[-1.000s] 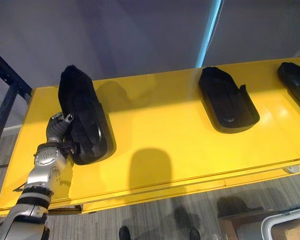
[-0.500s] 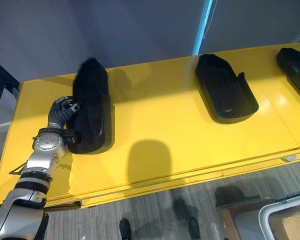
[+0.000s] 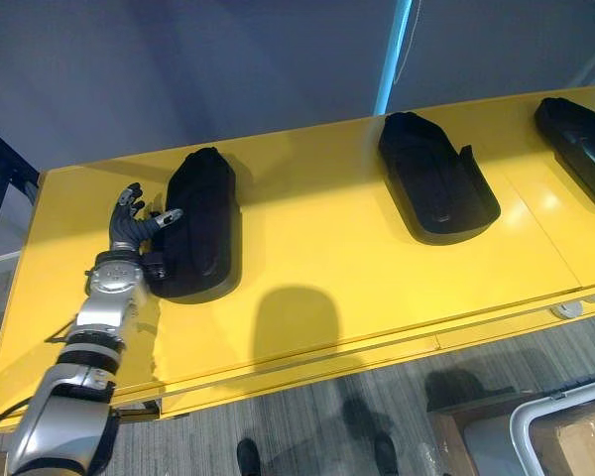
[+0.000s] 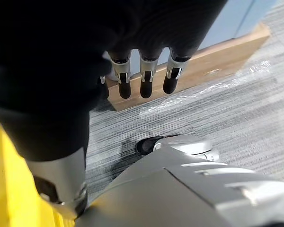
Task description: Walk over and take plastic housings, then place them on the shelf
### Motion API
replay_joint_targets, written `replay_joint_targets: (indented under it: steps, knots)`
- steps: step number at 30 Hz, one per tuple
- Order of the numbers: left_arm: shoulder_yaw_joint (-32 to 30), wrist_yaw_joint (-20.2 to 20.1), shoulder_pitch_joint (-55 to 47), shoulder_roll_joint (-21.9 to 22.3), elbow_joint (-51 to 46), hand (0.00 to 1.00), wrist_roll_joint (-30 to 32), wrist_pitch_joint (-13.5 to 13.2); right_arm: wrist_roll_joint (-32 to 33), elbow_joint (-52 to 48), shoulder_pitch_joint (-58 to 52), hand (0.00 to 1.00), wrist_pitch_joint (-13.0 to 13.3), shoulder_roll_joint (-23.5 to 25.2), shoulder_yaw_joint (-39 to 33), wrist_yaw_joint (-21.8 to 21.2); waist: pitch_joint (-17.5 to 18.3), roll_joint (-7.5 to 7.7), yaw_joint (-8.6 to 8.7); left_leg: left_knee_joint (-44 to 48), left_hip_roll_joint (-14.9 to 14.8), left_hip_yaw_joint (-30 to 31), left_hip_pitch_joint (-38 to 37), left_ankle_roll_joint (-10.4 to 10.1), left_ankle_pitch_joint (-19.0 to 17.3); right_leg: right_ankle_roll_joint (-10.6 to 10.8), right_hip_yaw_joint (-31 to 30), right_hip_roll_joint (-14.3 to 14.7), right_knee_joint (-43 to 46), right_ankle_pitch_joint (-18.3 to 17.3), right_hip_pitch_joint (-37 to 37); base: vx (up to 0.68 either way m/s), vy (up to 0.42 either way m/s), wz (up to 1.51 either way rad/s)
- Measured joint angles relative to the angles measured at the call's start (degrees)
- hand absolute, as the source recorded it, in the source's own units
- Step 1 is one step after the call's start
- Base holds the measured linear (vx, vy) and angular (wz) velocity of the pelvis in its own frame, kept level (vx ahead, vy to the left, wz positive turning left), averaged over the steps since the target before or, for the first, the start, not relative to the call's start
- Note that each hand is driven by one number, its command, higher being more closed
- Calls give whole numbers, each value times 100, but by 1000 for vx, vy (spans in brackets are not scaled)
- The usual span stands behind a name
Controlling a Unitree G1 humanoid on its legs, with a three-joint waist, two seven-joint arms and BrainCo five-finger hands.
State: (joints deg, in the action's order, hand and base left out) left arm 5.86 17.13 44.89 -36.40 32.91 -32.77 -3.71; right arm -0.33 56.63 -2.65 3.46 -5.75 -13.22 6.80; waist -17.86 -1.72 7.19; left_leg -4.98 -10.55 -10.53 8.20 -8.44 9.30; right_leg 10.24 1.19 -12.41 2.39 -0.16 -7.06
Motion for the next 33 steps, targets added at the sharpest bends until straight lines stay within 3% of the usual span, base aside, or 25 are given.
replay_joint_targets:
  steps: [5,7,10,12,14,16,17,18,19,20,25,29,33]
  knots:
    - [-599,415,-245,321,-1352,0,17,-132,-8,32,-4,0,-3,18,-40,1,2,-4,-4,2,-2,6,-114,-2,2,1,-16,5,-2,-2,114,5,0,-1]
    - [-1258,658,-251,322,-1712,0,396,-128,-21,56,-30,0,-7,86,-254,-2,14,-19,-31,2,-2,17,-264,-2,3,10,-9,5,-3,-16,269,0,0,0]
    - [-2025,1011,-255,310,-1936,0,1815,48,-21,72,-158,0,-2,113,-398,-8,133,-87,-107,2,-2,65,-292,-2,2,24,28,6,11,-44,321,-25,4,8]
    - [-2551,1525,-455,287,-2178,0,3544,610,-23,153,-274,0,23,146,-622,-11,311,-151,-183,2,-2,127,-320,-4,0,26,106,5,23,-73,406,-31,12,15]
    - [-2858,1753,-1193,395,-3120,0,4593,919,-49,339,-364,0,40,168,-730,-13,540,-148,-272,0,-2,162,-391,-28,-20,26,130,1,68,-153,486,-34,10,12]
    - [-2913,1817,-1792,712,-3947,0,4892,842,-76,370,-481,0,43,169,-772,-11,733,-143,-373,-1,-2,187,-394,-40,-30,33,137,0,84,-171,503,-14,5,10]
    - [-2866,1856,-2366,1155,-4647,100,4979,558,-90,424,-558,0,44,170,-863,-12,874,-142,-455,-2,-1,228,-421,-47,-36,41,165,-1,94,-181,552,-8,5,8]
    - [-2825,1853,-2471,1258,-4765,100,4979,483,-91,443,-570,0,48,171,-866,-12,888,-141,-470,-3,-1,234,-438,-47,-36,39,170,-1,93,-183,573,-25,0,15]
    - [-2487,1791,-3026,1711,-5228,100,4938,197,-98,506,-603,0,49,174,-866,-12,949,-140,-488,-15,-1,288,-510,-49,-37,30,247,-1,93,-199,697,-40,-3,11]
    - [-2297,1721,-3243,1879,-5377,100,4845,79,-99,518,-607,0,50,174,-865,-12,966,-135,-495,-22,-1,296,-542,-50,-38,30,258,-1,97,-204,731,-68,-2,11]
    - [-302,838,-4908,3142,-5859,100,3761,-632,-98,578,-653,0,49,177,-849,-12,1267,-125,-465,-27,-10,298,-537,-109,-83,107,260,2,103,-267,709,-51,4,-1]
    - [236,376,-5219,3312,-5500,100,3173,-731,-97,575,-728,0,48,163,-771,-9,1348,-86,-468,-27,-11,300,-545,-81,-61,106,267,4,93,-266,697,0,0,0]
    - [252,-19,-5286,3285,-4689,100,2820,-669,-101,566,-730,0,61,106,-448,-8,1350,-34,-455,-28,-32,286,-432,-54,-40,92,259,22,95,-257,571,0,0,0]
